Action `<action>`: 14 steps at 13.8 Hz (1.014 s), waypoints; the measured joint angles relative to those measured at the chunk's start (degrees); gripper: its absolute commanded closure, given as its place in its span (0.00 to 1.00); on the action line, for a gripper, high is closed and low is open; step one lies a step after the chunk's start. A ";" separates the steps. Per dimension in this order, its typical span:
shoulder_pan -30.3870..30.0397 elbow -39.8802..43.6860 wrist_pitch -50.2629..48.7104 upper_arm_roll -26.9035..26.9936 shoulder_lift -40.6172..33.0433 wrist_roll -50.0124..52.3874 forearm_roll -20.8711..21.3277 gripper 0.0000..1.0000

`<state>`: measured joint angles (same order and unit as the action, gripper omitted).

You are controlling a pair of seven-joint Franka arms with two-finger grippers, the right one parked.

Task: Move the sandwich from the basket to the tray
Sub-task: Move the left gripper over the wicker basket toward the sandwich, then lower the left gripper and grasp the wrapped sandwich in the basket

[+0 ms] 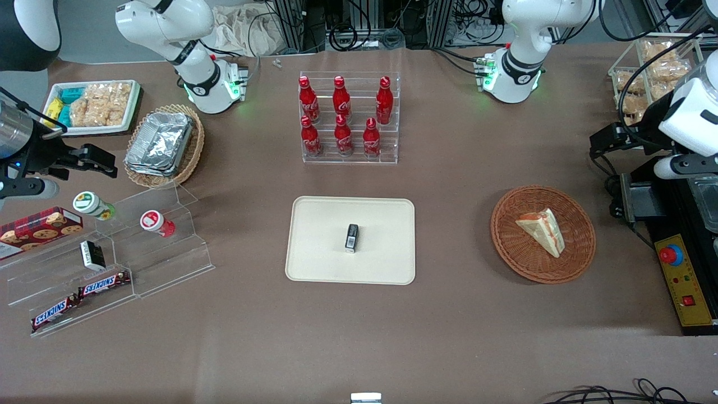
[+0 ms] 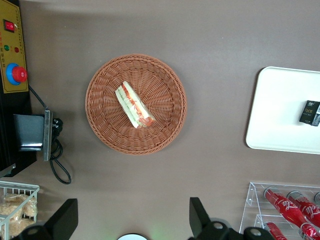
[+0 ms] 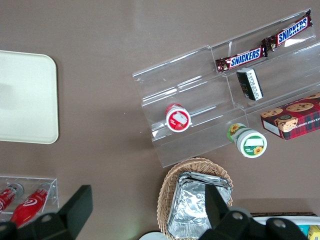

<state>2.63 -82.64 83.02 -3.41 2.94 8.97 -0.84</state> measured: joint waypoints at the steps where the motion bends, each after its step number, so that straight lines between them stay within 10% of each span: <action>1: 0.11 0.01 0.00 0.00 0.05 0.00 0.04 0.00; 8: -0.33 -3.79 0.73 0.96 4.74 2.87 0.41 0.00; 14: -0.81 -23.28 23.52 2.96 8.19 8.91 0.41 0.00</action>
<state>1.82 -105.93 106.54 -0.45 11.13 17.88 -0.43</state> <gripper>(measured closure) 0.000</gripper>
